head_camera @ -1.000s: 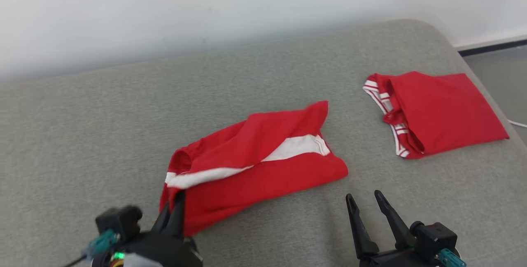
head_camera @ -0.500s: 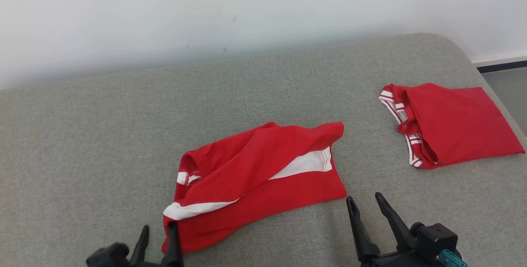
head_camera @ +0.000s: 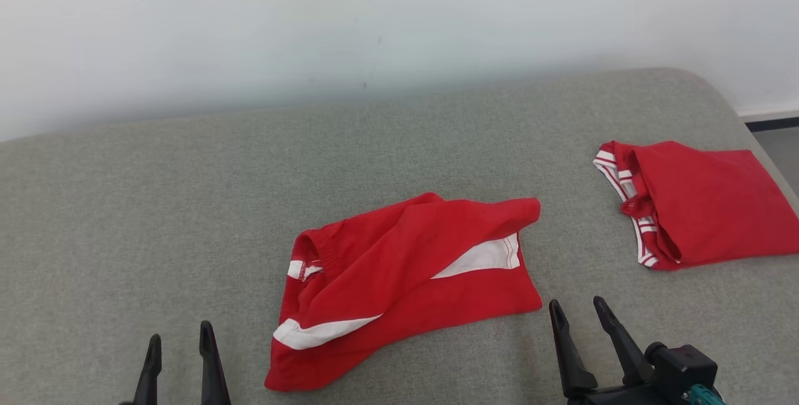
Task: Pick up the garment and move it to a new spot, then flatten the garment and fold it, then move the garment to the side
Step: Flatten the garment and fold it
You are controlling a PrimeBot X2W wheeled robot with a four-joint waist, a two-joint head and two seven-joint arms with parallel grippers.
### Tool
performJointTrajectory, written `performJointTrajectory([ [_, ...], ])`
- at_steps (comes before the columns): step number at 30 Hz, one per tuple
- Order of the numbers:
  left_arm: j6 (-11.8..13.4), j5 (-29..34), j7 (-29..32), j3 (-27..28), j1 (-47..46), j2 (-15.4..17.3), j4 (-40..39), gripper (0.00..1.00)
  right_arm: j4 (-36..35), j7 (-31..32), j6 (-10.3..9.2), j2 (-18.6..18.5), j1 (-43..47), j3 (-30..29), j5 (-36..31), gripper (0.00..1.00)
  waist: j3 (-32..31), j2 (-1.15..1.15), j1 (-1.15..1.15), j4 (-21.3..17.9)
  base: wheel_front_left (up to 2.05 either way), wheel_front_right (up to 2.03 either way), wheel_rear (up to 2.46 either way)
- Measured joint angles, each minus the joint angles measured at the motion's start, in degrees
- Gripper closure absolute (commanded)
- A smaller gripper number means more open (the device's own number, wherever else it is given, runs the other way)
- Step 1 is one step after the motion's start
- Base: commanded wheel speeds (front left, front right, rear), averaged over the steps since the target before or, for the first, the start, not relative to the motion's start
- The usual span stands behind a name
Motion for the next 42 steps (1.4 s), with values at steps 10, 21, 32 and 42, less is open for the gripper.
performJointTrajectory([
  [10,-6.3,12.0,0.0,8.0,5.6,-5.0,-4.7,0.00,2.3,-2.9,0.00,0.0,0.0,-1.9,1.3,0.00,-2.2,0.00,0.00,1.7,0.00,0.00,0.00],
  [21,-8.4,16.0,0.0,9.9,8.1,-5.5,-1.3,0.00,4.6,-5.8,0.00,0.0,1.3,-2.9,-1.5,0.00,-3.9,0.00,0.00,2.4,0.00,0.00,0.00],
  [32,-7.8,14.2,0.0,11.3,7.8,-5.6,-0.7,0.00,3.3,-4.2,0.00,0.0,1.2,-2.2,-2.8,0.00,-4.4,0.00,0.00,2.3,0.00,0.00,0.00],
  [42,-8.6,14.2,0.0,11.1,6.8,-5.6,-0.4,0.00,1.1,-3.5,0.00,0.0,1.1,-2.3,-3.4,0.00,-4.7,0.00,0.00,2.0,0.00,0.00,0.00],
])
